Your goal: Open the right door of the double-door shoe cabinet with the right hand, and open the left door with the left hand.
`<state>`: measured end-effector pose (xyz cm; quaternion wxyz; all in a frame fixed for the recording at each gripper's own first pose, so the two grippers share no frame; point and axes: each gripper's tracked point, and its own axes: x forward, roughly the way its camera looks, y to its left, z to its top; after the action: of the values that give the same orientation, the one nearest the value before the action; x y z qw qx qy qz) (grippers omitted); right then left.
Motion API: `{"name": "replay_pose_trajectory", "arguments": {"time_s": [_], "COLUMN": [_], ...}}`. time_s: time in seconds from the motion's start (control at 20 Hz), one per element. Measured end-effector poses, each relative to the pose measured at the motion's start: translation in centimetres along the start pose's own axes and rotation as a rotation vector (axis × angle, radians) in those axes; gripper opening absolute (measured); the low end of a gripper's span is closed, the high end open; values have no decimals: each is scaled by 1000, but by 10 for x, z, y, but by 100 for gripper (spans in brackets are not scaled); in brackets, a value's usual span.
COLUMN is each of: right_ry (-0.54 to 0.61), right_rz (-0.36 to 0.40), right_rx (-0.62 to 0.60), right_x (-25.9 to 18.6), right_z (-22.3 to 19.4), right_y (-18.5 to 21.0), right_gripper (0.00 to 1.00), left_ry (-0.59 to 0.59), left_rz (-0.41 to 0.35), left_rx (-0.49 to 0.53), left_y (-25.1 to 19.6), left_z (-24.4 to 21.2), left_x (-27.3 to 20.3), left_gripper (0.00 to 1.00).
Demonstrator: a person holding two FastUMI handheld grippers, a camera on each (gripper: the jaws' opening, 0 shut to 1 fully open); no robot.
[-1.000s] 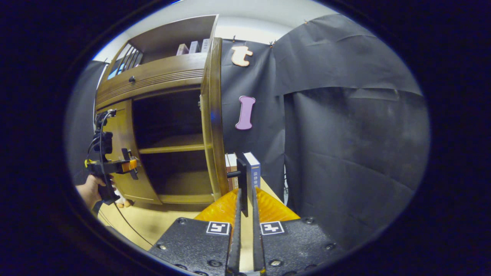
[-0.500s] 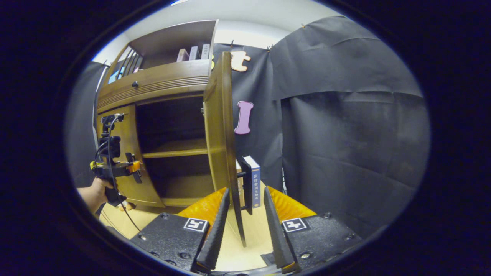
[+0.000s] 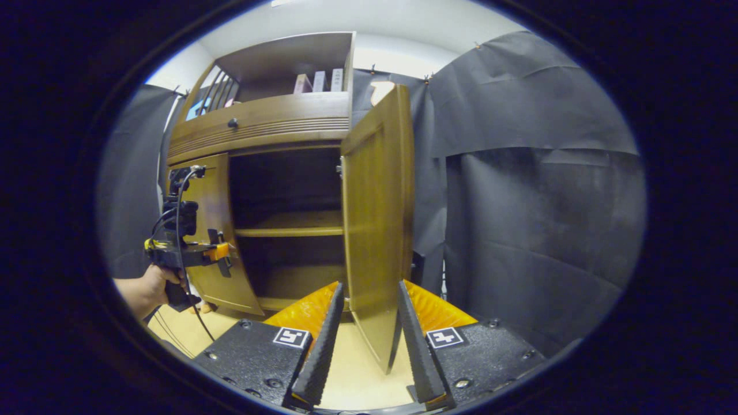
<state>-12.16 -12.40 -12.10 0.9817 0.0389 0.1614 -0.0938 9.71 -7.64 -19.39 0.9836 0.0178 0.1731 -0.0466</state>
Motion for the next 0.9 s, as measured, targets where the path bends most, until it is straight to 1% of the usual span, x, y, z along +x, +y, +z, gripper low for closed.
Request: {"name": "replay_pose_trajectory", "arguments": {"time_s": [0.3, 0.65, 0.9], "right_ry": [-1, 14, 13], "right_rz": [108, 207, 253], "right_rx": [-34, -77, -90], "right_x": [11, 28, 37], "right_z": [-1, -6, -6], "right_y": [40, 73, 91], "right_gripper": [63, 63, 63], "left_ry": [-9, -12, -3], "left_rz": [-21, 5, 27], "left_rx": [-10, -10, -26], "left_y": [4, 14, 25], "left_z": [-7, -16, -24], "left_x": [-32, -68, -94], "left_gripper": [24, 23, 23]}}
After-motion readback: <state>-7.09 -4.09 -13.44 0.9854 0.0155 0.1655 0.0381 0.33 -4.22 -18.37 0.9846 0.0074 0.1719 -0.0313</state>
